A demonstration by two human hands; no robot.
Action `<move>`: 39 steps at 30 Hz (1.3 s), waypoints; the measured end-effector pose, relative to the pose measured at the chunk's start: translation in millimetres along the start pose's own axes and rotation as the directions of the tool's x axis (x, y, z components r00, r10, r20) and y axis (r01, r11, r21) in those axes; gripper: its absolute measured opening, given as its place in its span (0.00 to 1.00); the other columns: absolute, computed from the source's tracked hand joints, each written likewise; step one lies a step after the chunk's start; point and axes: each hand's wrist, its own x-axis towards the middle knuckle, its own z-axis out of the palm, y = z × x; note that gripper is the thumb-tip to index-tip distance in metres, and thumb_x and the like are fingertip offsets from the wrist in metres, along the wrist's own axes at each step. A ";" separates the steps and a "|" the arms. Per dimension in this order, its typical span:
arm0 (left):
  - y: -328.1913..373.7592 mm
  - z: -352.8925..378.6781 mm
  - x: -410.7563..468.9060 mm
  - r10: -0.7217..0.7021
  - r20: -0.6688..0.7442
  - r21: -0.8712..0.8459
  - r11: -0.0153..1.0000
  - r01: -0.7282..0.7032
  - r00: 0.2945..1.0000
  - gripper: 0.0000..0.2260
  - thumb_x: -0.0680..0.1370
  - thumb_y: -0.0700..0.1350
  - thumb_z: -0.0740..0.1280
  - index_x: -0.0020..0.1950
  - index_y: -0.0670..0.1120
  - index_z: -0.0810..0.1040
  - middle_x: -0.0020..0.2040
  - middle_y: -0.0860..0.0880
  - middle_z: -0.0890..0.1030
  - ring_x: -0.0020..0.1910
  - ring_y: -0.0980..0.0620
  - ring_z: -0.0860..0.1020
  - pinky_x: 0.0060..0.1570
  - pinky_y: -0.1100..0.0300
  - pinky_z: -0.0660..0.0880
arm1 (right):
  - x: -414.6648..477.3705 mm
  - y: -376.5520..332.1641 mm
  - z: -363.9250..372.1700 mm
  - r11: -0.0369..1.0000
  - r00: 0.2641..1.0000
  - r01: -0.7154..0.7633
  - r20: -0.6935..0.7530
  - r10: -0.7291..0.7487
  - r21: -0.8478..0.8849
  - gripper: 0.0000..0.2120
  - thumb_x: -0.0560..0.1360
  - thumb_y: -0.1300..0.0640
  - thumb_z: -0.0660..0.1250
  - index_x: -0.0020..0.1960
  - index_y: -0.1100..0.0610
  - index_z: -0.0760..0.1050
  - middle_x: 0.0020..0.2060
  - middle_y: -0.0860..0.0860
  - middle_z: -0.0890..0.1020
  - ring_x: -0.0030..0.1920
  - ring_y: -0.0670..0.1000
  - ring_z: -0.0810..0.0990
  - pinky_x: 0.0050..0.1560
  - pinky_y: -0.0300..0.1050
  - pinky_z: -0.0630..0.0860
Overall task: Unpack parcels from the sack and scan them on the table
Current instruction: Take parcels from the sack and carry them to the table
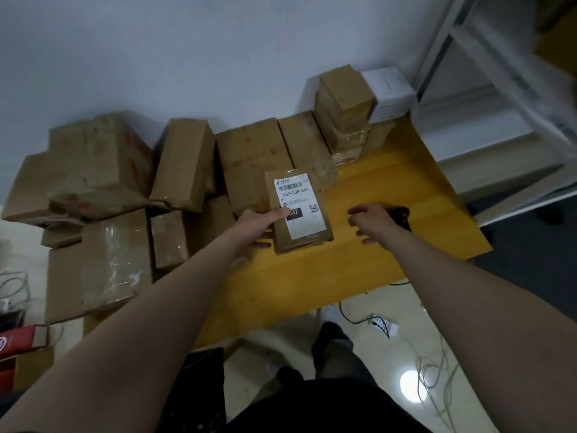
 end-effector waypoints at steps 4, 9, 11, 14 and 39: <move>-5.2 40.3 36.9 -0.097 0.032 -0.056 0.994 0.099 0.995 0.26 0.69 0.61 0.80 0.62 0.49 0.82 0.57 0.50 0.86 0.56 0.48 0.84 0.48 0.49 0.85 | 51.1 46.8 -37.5 0.988 0.968 -0.147 -0.211 0.133 -0.052 0.22 0.83 0.57 0.63 0.76 0.55 0.65 0.63 0.59 0.76 0.50 0.60 0.79 0.43 0.53 0.77; -17.6 77.4 70.5 -0.198 0.083 -0.117 0.971 0.207 0.977 0.23 0.72 0.55 0.80 0.63 0.49 0.82 0.57 0.51 0.86 0.58 0.48 0.83 0.45 0.50 0.85 | 106.6 84.6 -51.3 0.884 0.887 -0.432 -0.263 0.379 -0.181 0.33 0.81 0.53 0.66 0.79 0.60 0.54 0.77 0.60 0.62 0.75 0.65 0.62 0.70 0.60 0.65; -25.2 85.2 78.1 -0.206 0.105 -0.136 0.966 0.219 0.973 0.24 0.73 0.53 0.79 0.65 0.49 0.79 0.54 0.53 0.87 0.56 0.51 0.85 0.42 0.53 0.84 | 120.9 92.6 -51.0 0.859 0.888 -0.451 -0.221 0.404 -0.242 0.34 0.83 0.52 0.63 0.81 0.61 0.50 0.78 0.61 0.62 0.75 0.64 0.63 0.74 0.58 0.64; -35.6 93.4 83.1 -0.194 0.117 -0.184 0.959 0.213 0.974 0.30 0.73 0.51 0.80 0.71 0.47 0.73 0.54 0.54 0.87 0.51 0.55 0.86 0.41 0.54 0.84 | 137.8 101.4 -51.5 0.890 0.906 -0.421 -0.136 0.401 -0.177 0.33 0.83 0.58 0.63 0.81 0.62 0.50 0.73 0.62 0.68 0.68 0.64 0.72 0.64 0.57 0.74; -51.6 6.2 -50.5 -0.164 -0.275 -0.324 0.944 0.069 0.947 0.28 0.70 0.48 0.82 0.66 0.43 0.77 0.59 0.45 0.82 0.48 0.50 0.81 0.38 0.48 0.85 | -81.9 -95.8 26.8 0.951 0.907 0.310 0.299 -0.296 -0.001 0.06 0.73 0.55 0.70 0.42 0.57 0.77 0.24 0.50 0.74 0.22 0.51 0.73 0.24 0.41 0.70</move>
